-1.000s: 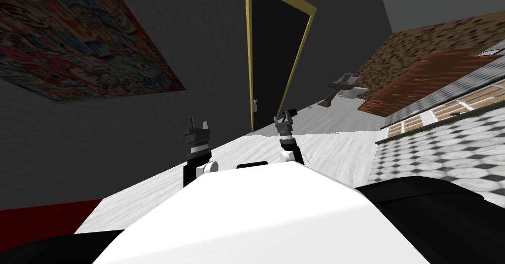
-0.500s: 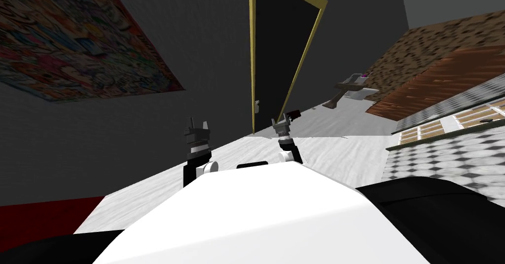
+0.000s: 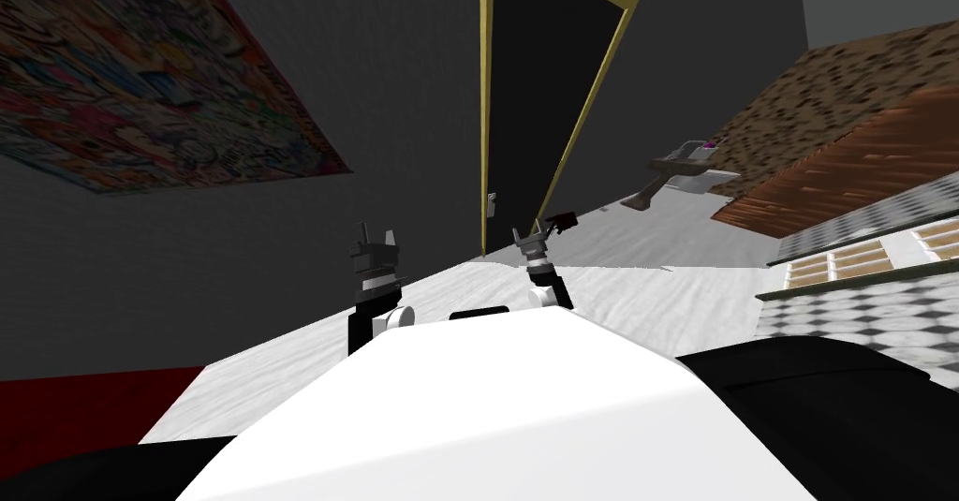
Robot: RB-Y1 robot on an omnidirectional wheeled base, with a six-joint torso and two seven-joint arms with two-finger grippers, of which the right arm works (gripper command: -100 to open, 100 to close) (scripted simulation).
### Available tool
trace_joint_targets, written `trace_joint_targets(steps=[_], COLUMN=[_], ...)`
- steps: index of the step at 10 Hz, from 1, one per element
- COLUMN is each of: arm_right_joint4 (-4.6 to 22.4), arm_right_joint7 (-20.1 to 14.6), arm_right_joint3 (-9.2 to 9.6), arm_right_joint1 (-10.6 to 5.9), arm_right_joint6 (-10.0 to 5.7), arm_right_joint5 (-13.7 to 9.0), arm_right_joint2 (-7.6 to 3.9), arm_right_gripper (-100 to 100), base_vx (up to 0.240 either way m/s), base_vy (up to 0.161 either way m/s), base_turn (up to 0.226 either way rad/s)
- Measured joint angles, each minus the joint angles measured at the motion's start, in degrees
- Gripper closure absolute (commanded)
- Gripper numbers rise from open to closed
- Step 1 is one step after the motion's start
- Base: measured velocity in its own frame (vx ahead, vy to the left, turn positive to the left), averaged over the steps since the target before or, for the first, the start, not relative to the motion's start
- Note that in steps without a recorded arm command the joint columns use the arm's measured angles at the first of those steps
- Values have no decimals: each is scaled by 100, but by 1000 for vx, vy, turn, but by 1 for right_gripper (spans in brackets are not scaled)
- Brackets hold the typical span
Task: Pull the door open
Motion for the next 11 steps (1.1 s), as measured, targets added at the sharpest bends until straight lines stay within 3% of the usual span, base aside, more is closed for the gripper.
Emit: trace_joint_targets(steps=[11], arm_right_joint4=[879], arm_right_joint7=[-1206], arm_right_joint3=[431], arm_right_joint1=[-370], arm_right_joint6=[-73], arm_right_joint5=[-1211], arm_right_joint2=[-628], arm_right_gripper=[-100], base_vx=[95], base_vy=[-35], base_turn=[71])
